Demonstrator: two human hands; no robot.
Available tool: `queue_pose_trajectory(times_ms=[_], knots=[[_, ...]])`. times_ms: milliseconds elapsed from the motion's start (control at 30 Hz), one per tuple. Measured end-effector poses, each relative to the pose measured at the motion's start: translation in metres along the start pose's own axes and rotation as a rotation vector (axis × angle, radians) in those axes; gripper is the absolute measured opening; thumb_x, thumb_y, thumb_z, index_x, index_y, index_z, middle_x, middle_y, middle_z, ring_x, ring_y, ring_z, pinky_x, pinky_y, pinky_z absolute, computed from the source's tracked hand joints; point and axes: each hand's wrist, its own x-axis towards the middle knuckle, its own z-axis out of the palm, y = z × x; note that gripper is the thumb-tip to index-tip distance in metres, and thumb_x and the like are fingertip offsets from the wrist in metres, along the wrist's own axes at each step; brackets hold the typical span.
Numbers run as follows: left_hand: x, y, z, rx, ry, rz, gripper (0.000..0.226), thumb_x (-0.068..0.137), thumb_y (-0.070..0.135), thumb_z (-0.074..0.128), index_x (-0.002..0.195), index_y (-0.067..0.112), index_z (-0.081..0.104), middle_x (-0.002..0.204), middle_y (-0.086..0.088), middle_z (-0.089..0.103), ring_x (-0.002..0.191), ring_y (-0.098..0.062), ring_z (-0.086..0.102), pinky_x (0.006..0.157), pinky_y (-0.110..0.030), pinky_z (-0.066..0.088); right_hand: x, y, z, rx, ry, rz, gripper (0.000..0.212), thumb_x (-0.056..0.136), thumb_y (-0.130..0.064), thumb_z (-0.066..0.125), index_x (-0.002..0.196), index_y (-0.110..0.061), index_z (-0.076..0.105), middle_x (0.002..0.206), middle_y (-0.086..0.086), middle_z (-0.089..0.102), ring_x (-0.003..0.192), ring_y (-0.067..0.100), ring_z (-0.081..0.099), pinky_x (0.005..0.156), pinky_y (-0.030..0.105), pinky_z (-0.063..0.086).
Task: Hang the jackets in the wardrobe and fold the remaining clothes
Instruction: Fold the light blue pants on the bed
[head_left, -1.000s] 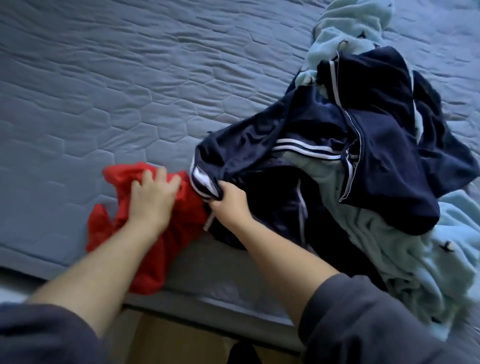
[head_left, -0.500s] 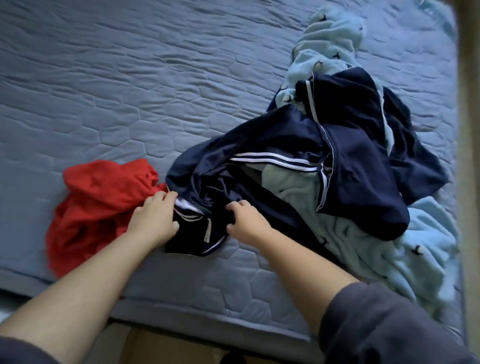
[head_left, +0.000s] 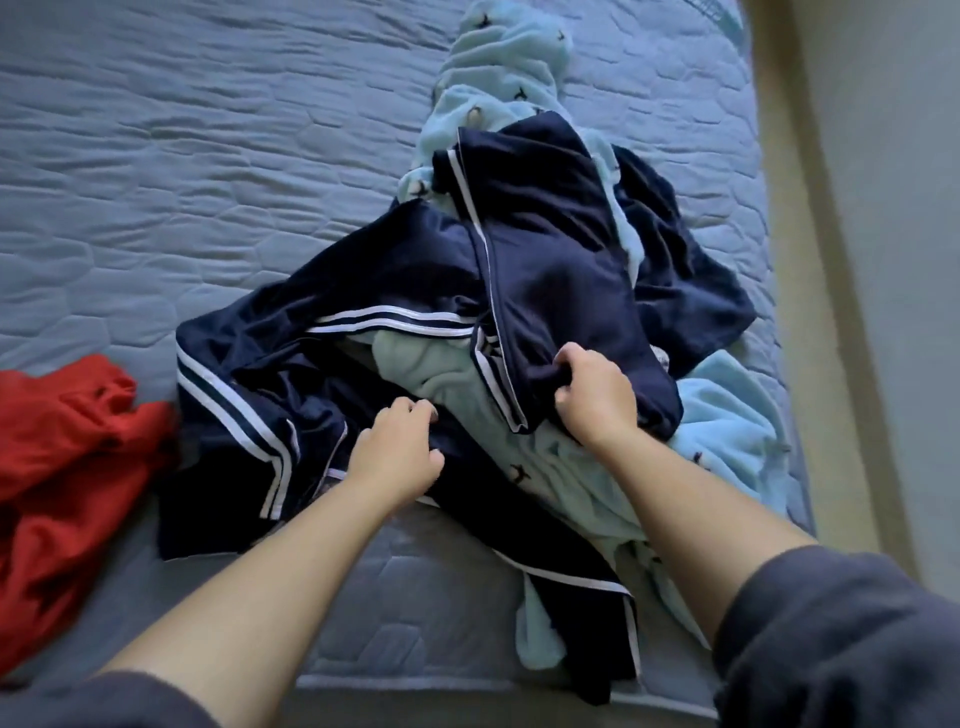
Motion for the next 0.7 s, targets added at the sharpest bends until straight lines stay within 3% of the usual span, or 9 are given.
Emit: queue_pose_trajectory(times_ms=[133, 200, 267, 367, 467, 533, 633, 700], knots=[[0.022, 0.050, -0.002, -0.571, 0.032, -0.166, 0.027, 0.087, 0.034, 0.058, 0.104, 0.012, 0.057, 0.104, -0.003, 0.062, 0.101, -0.022, 0.057, 0.077, -0.029, 0.039, -0.016, 0.009, -0.001, 0.237, -0.243, -0.125, 0.026, 0.078, -0.010, 0.052, 0.098, -0.020, 0.065, 0.097, 0.008, 0.069, 0.093, 0.027, 0.061, 0.076, 0.031, 0.044], [0.029, 0.071, -0.002, -0.905, 0.029, -0.355, 0.046, 0.085, 0.043, 0.064, 0.112, 0.008, 0.051, 0.106, -0.004, 0.060, 0.097, -0.019, 0.056, 0.077, -0.026, 0.037, -0.029, 0.016, 0.001, 0.418, -0.446, -0.143, 0.020, 0.079, -0.008, 0.053, 0.089, -0.017, 0.067, 0.084, 0.006, 0.067, 0.081, 0.019, 0.058, 0.070, 0.027, 0.043], [0.030, 0.078, 0.003, -1.019, 0.062, -0.484, 0.064, 0.080, 0.039, 0.072, 0.124, 0.005, 0.039, 0.114, -0.007, 0.057, 0.096, -0.019, 0.053, 0.083, -0.027, 0.040, -0.039, 0.027, 0.002, 0.489, -0.590, -0.153, 0.018, 0.079, -0.008, 0.055, 0.087, -0.017, 0.067, 0.077, 0.001, 0.062, 0.073, 0.011, 0.053, 0.064, 0.023, 0.041], [0.028, 0.067, 0.009, -0.817, 0.112, -0.494, 0.047, 0.083, 0.020, 0.066, 0.123, 0.017, 0.041, 0.118, -0.010, 0.060, 0.096, -0.024, 0.055, 0.080, -0.028, 0.040, -0.048, 0.041, 0.001, 0.579, -0.645, -0.112, 0.024, 0.080, -0.011, 0.055, 0.092, -0.024, 0.071, 0.082, -0.002, 0.070, 0.069, 0.006, 0.057, 0.064, 0.019, 0.047], [0.025, 0.054, -0.004, -0.309, 0.174, -0.489, 0.035, 0.087, 0.030, 0.059, 0.118, 0.022, 0.043, 0.119, -0.016, 0.057, 0.106, -0.037, 0.057, 0.080, -0.037, 0.041, -0.047, 0.058, -0.002, 0.529, -0.370, 0.013, 0.023, 0.083, -0.015, 0.054, 0.097, -0.023, 0.070, 0.097, -0.004, 0.068, 0.095, 0.015, 0.062, 0.089, 0.030, 0.048], [0.017, 0.042, -0.014, -0.019, 0.244, -0.533, 0.032, 0.091, 0.026, 0.051, 0.121, 0.019, 0.042, 0.122, -0.020, 0.049, 0.106, -0.043, 0.056, 0.081, -0.044, 0.043, -0.046, 0.075, -0.005, 0.323, -0.235, 0.108, 0.026, 0.086, -0.018, 0.053, 0.110, -0.020, 0.064, 0.115, 0.001, 0.057, 0.109, 0.024, 0.055, 0.093, 0.036, 0.045], [-0.003, 0.017, -0.017, 0.249, 0.306, -0.605, 0.033, 0.094, 0.019, 0.048, 0.126, 0.013, 0.043, 0.128, -0.024, 0.041, 0.113, -0.043, 0.048, 0.092, -0.049, 0.039, -0.045, 0.105, -0.007, -0.018, -0.288, 0.196, 0.057, 0.085, -0.029, 0.058, 0.138, -0.028, 0.037, 0.146, 0.006, 0.030, 0.130, 0.029, 0.035, 0.099, 0.045, 0.040], [-0.014, 0.011, -0.008, 0.394, 0.325, -0.479, 0.056, 0.084, 0.021, 0.062, 0.135, 0.015, 0.038, 0.135, -0.021, 0.036, 0.120, -0.039, 0.040, 0.096, -0.049, 0.035, -0.044, 0.119, -0.003, -0.066, -0.414, 0.221, 0.086, 0.082, -0.032, 0.065, 0.148, -0.037, 0.012, 0.158, 0.006, 0.007, 0.140, 0.032, 0.023, 0.103, 0.051, 0.037]])
